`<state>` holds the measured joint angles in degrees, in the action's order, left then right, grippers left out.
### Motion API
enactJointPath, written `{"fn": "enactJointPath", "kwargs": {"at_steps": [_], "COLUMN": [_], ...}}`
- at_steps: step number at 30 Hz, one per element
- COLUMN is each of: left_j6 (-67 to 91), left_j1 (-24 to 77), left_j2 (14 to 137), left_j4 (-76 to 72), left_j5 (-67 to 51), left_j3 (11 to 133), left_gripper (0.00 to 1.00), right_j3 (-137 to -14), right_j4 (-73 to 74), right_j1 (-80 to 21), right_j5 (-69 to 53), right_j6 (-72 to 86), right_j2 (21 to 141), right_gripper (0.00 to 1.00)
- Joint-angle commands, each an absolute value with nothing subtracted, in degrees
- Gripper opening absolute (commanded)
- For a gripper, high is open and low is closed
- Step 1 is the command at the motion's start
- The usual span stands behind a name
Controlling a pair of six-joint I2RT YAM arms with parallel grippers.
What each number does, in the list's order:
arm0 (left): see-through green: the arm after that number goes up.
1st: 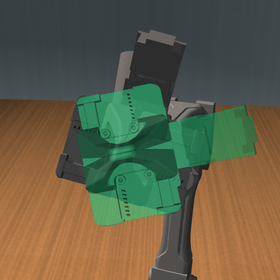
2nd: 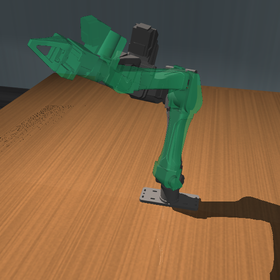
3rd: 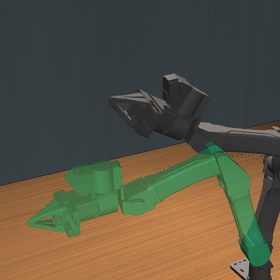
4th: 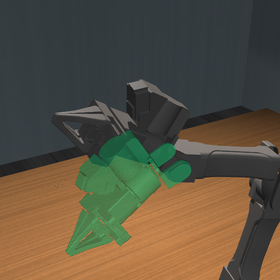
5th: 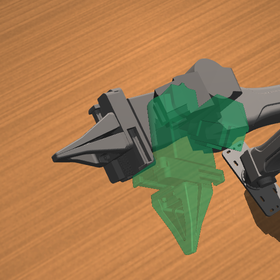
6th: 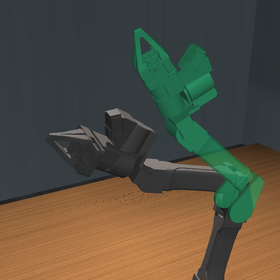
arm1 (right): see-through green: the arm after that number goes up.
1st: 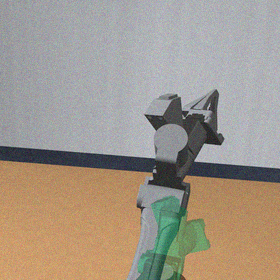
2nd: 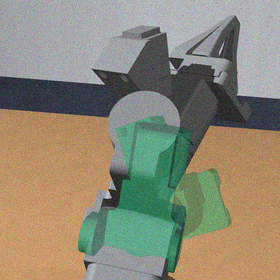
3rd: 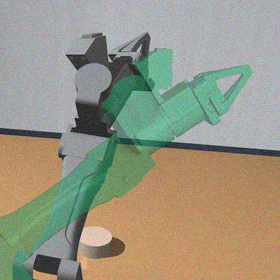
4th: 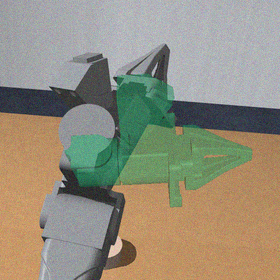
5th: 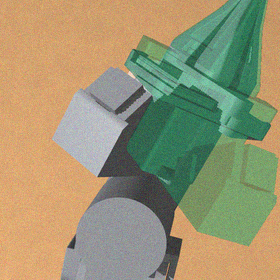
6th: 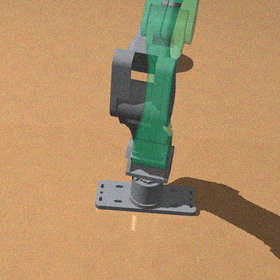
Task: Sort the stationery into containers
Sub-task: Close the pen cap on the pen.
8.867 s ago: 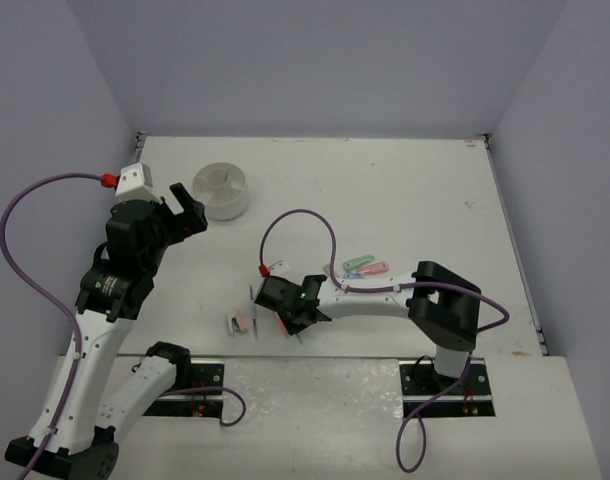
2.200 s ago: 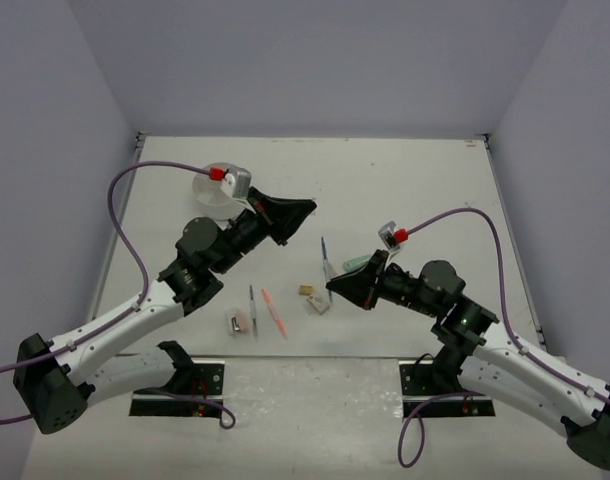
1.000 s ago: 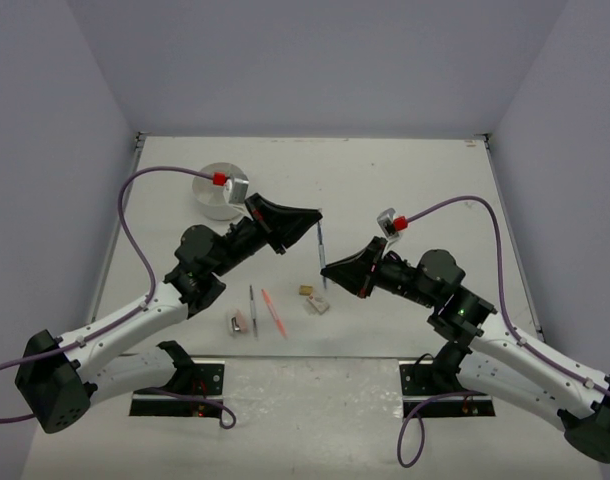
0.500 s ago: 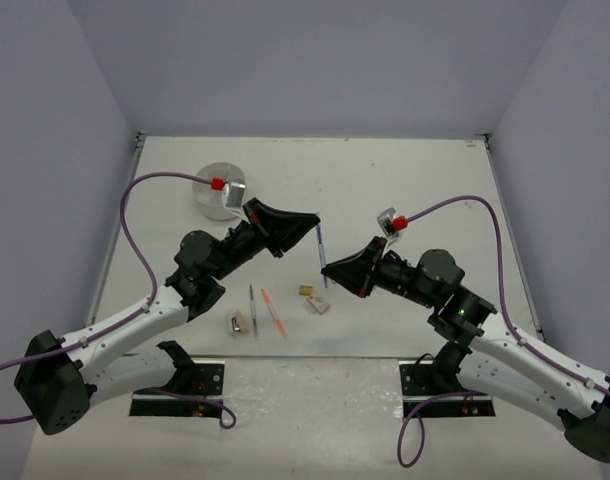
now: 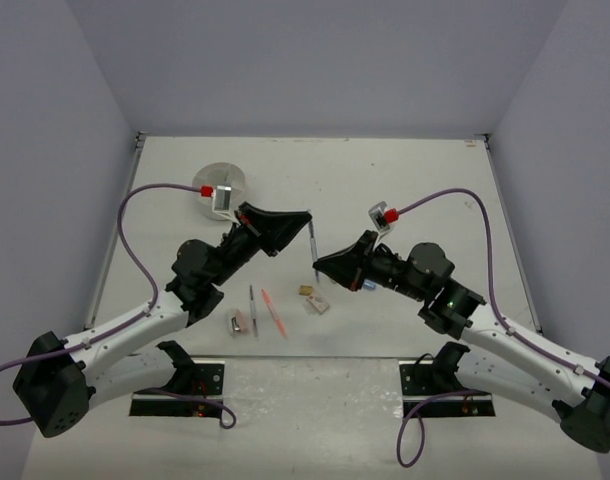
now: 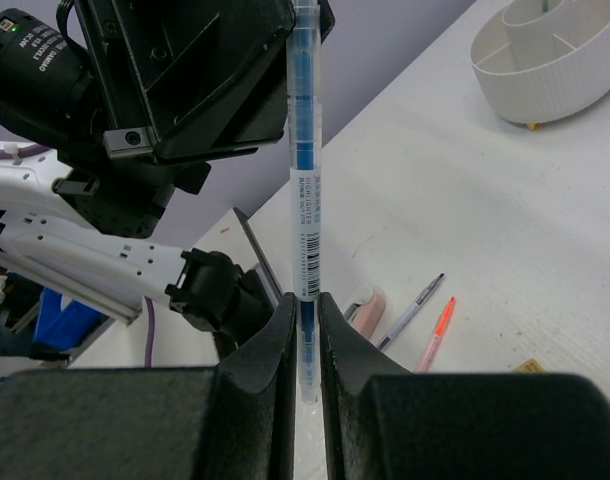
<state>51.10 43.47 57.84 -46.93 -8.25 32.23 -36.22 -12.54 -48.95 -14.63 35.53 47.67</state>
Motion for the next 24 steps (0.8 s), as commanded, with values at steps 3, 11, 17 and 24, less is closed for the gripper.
{"fn": "enactJointPath", "kwargs": {"at_steps": [3, 11, 17, 24], "left_j6": [50.40, 48.59, 47.49, 45.20], "left_j1": [43.61, 43.59, 43.59, 43.59], "left_j2": [56.87, 56.06, 56.28, 56.31], "left_j4": [-41.97, -36.93, -38.12, -45.09], "left_j5": [-10.40, -9.43, -13.13, -23.93], "left_j3": [32.89, 35.56, 37.56, 37.78], "left_gripper": [0.15, 0.23, 0.00, 0.00], "right_j3": [-42.11, -42.30, -42.92, -45.85], "right_j4": [-21.35, -19.02, -17.72, -16.83], "right_j1": [-48.78, -48.86, -48.87, -48.78], "right_j5": [-12.95, -15.36, -18.28, -25.78], "right_j6": [35.47, 34.65, 34.31, 33.71], "right_j2": [48.04, 48.64, 49.81, 54.76], "right_gripper": [0.00, 0.00, 0.00, 0.39]}}
